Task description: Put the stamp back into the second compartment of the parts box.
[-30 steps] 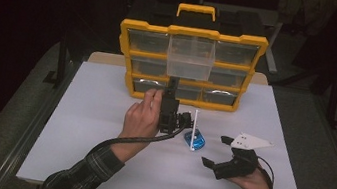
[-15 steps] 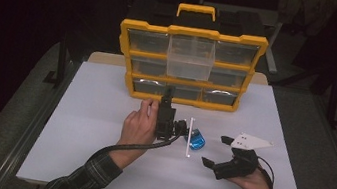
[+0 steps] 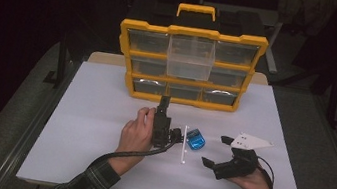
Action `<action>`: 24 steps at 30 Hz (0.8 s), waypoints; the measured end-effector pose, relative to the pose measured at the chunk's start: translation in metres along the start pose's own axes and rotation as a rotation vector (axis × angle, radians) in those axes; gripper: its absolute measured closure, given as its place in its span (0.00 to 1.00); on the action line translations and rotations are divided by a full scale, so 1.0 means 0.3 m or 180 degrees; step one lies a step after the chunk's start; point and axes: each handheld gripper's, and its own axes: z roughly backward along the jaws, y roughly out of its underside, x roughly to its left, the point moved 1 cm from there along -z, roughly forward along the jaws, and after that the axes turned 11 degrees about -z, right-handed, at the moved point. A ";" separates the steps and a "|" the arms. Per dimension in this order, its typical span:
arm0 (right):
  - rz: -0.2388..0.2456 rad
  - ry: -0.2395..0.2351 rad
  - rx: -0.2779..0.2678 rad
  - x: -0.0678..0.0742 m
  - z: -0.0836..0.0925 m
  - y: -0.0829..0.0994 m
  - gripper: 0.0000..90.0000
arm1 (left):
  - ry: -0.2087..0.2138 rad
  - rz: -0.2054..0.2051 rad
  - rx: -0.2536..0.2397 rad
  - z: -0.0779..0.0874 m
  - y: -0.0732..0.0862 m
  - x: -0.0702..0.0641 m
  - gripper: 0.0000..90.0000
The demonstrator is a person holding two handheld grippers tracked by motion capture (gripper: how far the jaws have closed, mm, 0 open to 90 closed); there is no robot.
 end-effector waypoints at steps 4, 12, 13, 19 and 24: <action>-0.0004 0.0002 0.0004 0.000 0.000 0.000 0.00 | 0.0023 0.0060 -0.0018 -0.005 0.003 -0.024 0.00; -0.0011 0.0008 0.0003 -0.001 -0.001 0.000 0.00 | 0.0080 0.0130 0.0004 -0.006 0.012 -0.055 0.00; -0.0013 0.0008 0.0006 -0.001 -0.001 -0.001 0.00 | 0.0091 0.0130 0.0011 -0.006 0.012 -0.055 0.00; -0.0005 0.0014 -0.0004 -0.001 0.001 -0.001 0.00 | 0.0180 0.0257 -0.0017 -0.004 0.009 -0.066 0.00; 0.0003 0.0008 0.0003 0.002 -0.001 -0.001 0.00 | 0.0285 0.0364 -0.0027 -0.002 0.005 -0.081 0.00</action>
